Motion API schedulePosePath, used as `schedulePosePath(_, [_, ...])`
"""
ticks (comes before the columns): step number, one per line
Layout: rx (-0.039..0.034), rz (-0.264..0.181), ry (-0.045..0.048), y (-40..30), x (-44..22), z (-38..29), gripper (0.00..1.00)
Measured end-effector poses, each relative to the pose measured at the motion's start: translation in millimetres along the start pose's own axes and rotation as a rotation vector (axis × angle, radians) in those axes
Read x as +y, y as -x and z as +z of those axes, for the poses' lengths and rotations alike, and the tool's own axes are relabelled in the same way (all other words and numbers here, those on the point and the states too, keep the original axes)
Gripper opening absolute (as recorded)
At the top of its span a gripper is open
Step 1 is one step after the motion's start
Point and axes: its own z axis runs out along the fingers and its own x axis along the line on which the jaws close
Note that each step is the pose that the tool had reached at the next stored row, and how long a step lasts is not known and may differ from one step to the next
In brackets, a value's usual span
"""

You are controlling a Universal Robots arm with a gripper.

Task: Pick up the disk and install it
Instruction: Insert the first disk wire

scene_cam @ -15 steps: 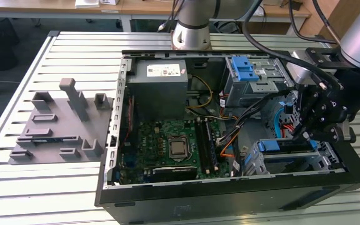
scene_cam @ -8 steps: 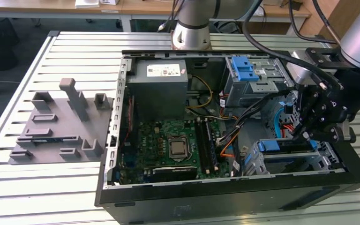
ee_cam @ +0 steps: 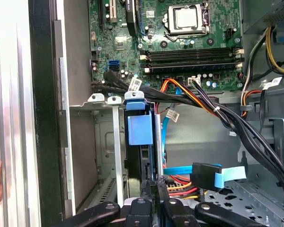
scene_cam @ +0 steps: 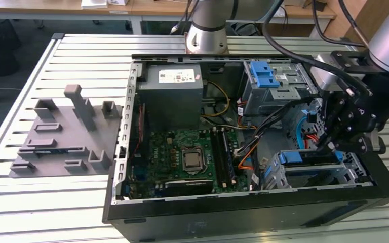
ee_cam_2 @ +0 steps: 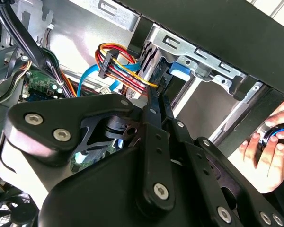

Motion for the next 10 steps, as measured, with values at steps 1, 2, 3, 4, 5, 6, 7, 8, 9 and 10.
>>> schedulePosePath(1, [0.0, 0.0, 0.0, 0.0, 0.0, -0.3, 0.16])
schedulePosePath(2, [-0.0002, 0.0, 0.0, 0.0, 0.0, -0.3, 0.16])
schedulePosePath(3, [-0.0002, 0.0, 0.0001, 0.0, 0.0, -0.3, 0.16])
schedulePosePath(4, [0.0006, 0.0, 0.0, 0.0, 0.0, -0.4, 0.16])
schedulePosePath(5, [0.0015, -0.001, -0.0001, 0.0, 0.0, -0.4, 0.16])
schedulePosePath(6, [0.002, -0.002, -0.0001, -0.1, 0.0, -0.4, 0.16])
schedulePosePath(7, [0.0021, -0.003, -0.0002, -0.1, 0.0, -0.4, 0.16])
schedulePosePath(8, [0.002, -0.003, -0.0002, -0.2, 0.0, -0.2, 0.16])
schedulePosePath(9, [0.0018, -0.004, -0.0002, -0.2, 0.0, 0.1, 0.16])
schedulePosePath(10, [0.0018, -0.005, -0.0002, -0.2, 0.0, 0.4, 0.16])
